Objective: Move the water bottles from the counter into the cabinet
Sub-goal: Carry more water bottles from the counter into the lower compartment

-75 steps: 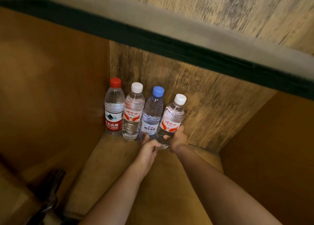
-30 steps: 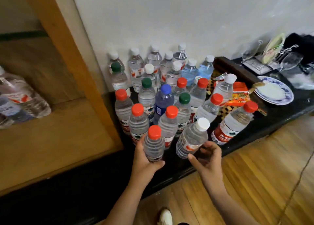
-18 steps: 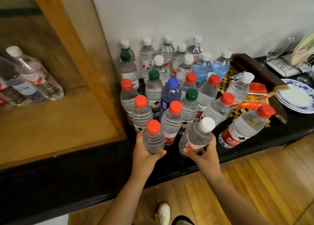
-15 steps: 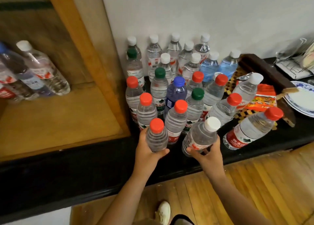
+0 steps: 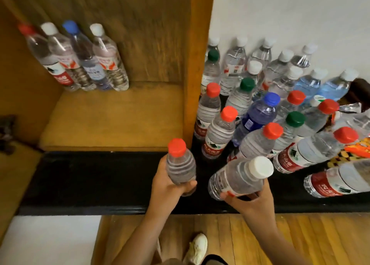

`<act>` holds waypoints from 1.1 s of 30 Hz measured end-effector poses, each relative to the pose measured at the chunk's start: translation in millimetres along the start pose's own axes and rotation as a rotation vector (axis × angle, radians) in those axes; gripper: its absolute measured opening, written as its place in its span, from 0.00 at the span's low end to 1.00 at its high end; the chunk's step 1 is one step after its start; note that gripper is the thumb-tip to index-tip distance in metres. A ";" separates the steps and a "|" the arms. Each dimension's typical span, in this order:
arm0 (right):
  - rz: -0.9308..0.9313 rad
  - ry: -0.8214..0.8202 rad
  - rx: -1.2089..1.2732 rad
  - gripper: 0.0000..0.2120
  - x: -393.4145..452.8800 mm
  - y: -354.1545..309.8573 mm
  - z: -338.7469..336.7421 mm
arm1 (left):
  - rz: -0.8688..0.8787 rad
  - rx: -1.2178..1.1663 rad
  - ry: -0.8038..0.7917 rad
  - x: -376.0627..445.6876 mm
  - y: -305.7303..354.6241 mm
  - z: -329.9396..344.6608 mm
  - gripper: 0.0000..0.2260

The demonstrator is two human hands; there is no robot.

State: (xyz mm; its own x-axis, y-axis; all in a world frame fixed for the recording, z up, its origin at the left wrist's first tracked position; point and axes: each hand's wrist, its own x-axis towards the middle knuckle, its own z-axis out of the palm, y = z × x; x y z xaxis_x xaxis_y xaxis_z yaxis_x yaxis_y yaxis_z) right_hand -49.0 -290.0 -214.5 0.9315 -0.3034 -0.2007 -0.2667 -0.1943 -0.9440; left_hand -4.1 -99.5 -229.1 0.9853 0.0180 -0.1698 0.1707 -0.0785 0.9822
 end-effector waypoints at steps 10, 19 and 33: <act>-0.096 -0.072 0.048 0.39 7.8 -50.0 125.0 | 0.081 -0.085 0.189 63.8 30.7 -123.9 0.34; -0.186 -0.021 0.008 0.40 69.3 -65.3 203.2 | 0.091 -0.031 0.156 124.7 17.1 -164.5 0.31; -0.174 0.014 -0.067 0.38 117.3 -70.5 244.0 | 0.115 -0.001 0.051 177.2 7.6 -167.3 0.33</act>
State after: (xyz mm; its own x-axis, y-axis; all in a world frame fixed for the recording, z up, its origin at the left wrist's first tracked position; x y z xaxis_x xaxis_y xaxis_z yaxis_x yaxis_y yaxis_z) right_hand 139.4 -84.3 -235.4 0.9615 -0.2731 -0.0315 -0.1180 -0.3064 -0.9446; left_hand 171.0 69.8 -238.2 0.9969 0.0596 -0.0517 0.0566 -0.0821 0.9950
